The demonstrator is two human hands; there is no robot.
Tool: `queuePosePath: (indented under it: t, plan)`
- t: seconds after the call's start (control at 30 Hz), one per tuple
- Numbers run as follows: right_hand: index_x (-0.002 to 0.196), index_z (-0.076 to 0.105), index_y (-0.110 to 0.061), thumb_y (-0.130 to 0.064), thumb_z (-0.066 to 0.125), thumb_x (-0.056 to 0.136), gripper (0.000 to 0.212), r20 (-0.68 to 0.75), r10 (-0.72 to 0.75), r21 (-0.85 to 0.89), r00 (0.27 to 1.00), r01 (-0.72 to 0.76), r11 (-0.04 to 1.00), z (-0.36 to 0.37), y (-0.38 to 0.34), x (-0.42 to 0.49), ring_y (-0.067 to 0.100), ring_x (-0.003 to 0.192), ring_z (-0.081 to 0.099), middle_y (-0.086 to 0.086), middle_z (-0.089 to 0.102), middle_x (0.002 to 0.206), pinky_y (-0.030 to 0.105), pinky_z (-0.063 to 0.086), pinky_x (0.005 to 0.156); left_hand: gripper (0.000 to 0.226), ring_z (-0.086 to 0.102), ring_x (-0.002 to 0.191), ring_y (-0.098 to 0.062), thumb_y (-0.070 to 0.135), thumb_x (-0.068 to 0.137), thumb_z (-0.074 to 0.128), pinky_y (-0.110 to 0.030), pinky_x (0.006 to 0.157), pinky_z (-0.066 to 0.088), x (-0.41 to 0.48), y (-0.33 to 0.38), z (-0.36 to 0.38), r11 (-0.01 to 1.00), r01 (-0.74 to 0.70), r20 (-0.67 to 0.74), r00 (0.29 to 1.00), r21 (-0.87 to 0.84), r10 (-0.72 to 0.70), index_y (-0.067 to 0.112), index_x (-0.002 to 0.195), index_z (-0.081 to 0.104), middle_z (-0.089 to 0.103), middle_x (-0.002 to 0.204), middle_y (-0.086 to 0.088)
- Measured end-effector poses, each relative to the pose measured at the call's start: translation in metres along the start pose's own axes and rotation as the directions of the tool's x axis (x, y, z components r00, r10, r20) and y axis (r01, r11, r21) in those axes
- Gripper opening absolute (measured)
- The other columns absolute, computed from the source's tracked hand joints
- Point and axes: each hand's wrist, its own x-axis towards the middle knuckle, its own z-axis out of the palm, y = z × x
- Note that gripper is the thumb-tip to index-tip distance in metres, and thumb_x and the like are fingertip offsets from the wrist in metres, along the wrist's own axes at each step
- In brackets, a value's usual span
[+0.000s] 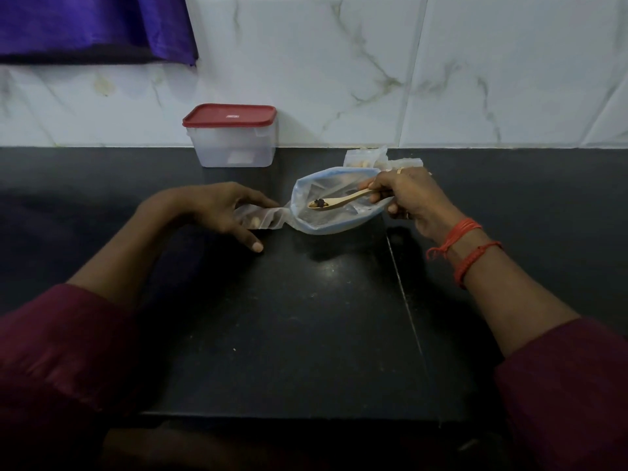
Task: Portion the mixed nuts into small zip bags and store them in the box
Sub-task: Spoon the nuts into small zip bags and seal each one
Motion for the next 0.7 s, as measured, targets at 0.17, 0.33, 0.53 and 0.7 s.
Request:
queuePosePath:
  t: [0.17, 0.33, 0.53, 0.7]
  plan:
    - [0.083, 0.079, -0.017, -0.015, 0.058, 0.092, 0.023, 0.005, 0.002, -0.002, 1.000, -0.002, 1.000, 0.000, 0.001, -0.001, 0.006, 0.042, 0.043, -0.004, 0.067, 0.061, 0.015, 0.034, 0.041, 0.073, 0.039, 0.136, -0.015, 0.028, 0.079, 0.081, -0.043, 0.113, 0.034, -0.001, -0.004, -0.003, 0.999, -0.042, -0.001, 0.999, -0.027, 0.042, 0.042, 0.141, 0.044, 0.046, 0.145, 0.011]
    - [0.076, 0.077, -0.017, -0.015, 0.059, 0.093, 0.025, 0.000, 0.002, 0.013, 1.000, -0.002, 1.000, -0.001, 0.001, -0.003, 0.008, 0.044, 0.046, -0.003, 0.068, 0.061, 0.017, 0.037, 0.043, 0.069, 0.043, 0.129, -0.010, 0.025, 0.080, 0.080, -0.035, 0.105, 0.038, -0.002, -0.004, 0.000, 0.996, -0.060, -0.049, 0.997, -0.063, 0.057, 0.036, 0.141, 0.049, 0.049, 0.137, 0.014]
    - [0.075, 0.078, -0.018, -0.016, 0.059, 0.092, 0.025, -0.014, -0.013, 0.023, 1.000, 0.014, 1.000, -0.002, 0.000, -0.003, 0.007, 0.044, 0.047, -0.003, 0.069, 0.061, 0.017, 0.040, 0.046, 0.051, 0.054, 0.114, -0.006, 0.031, 0.074, 0.084, -0.033, 0.100, 0.044, -0.001, 0.000, 0.001, 0.992, -0.093, -0.154, 0.985, -0.087, 0.079, 0.035, 0.119, 0.060, 0.058, 0.120, 0.015]
    - [0.079, 0.077, -0.012, -0.009, 0.058, 0.091, 0.022, -0.021, -0.100, 0.090, 0.995, 0.102, 0.991, -0.002, -0.006, -0.004, 0.005, 0.053, 0.057, -0.002, 0.069, 0.060, 0.015, 0.041, 0.046, 0.043, 0.063, 0.107, -0.006, 0.033, 0.070, 0.082, -0.033, 0.102, 0.047, -0.011, 0.007, -0.003, 0.942, -0.204, -0.249, 0.959, -0.266, 0.137, 0.023, 0.110, 0.069, 0.071, 0.109, 0.009]
